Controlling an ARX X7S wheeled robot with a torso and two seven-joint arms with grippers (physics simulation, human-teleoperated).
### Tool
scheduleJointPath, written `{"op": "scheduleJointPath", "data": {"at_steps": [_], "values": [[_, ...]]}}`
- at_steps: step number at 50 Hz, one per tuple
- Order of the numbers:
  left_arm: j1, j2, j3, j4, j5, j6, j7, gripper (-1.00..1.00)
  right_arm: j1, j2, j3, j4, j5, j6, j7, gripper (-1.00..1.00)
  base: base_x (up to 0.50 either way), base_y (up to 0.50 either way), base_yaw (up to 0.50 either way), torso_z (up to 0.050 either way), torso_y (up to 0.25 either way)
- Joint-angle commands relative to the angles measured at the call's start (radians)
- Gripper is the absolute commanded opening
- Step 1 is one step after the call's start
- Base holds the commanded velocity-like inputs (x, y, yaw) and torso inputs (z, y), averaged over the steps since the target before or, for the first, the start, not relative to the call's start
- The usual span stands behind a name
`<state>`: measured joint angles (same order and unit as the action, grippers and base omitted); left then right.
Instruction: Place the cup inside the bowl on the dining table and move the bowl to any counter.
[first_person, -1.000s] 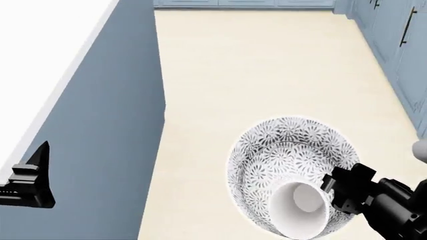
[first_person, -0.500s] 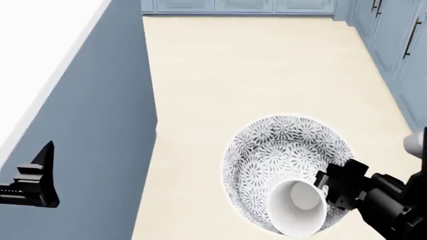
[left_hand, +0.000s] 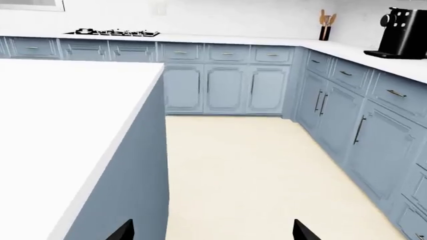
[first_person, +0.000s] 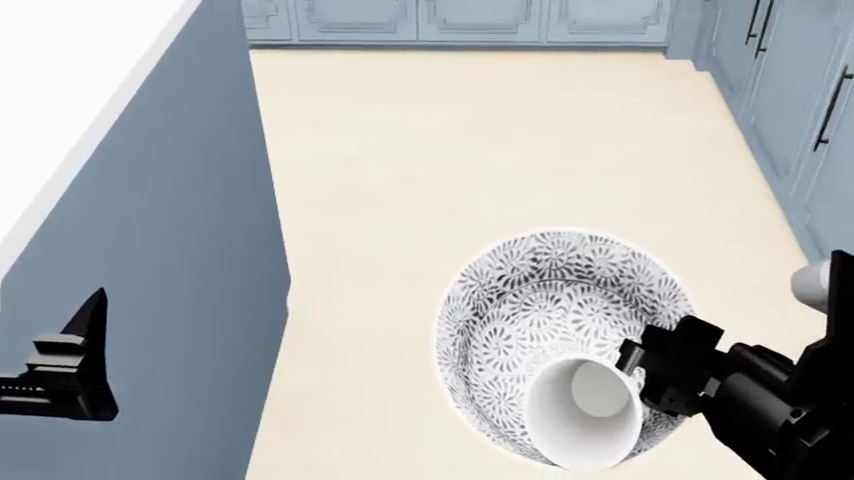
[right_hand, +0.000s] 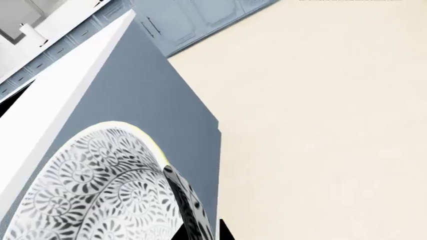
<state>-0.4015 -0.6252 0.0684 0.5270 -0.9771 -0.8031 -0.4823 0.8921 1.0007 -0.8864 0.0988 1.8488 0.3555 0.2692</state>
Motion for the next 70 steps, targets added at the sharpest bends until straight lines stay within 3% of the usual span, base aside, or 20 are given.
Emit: {"op": "scheduleJointPath", "data": {"at_steps": [1,70], "values": [[0.002,-0.001,-0.002,0.007,-0.007,0.001,-0.006,1.0,0.025,-0.013,0.013,0.003,-0.004,0.013,0.013,-1.0,0.5,-0.12,0.0,0.0,0.0],[-0.022,0.037,0.073,-0.101,0.085,0.082,0.069,1.0,0.061,-0.093,-0.012,0.096,-0.047,0.053,-0.044,-1.0,0.5,-0.11,0.0,0.0,0.002]]}}
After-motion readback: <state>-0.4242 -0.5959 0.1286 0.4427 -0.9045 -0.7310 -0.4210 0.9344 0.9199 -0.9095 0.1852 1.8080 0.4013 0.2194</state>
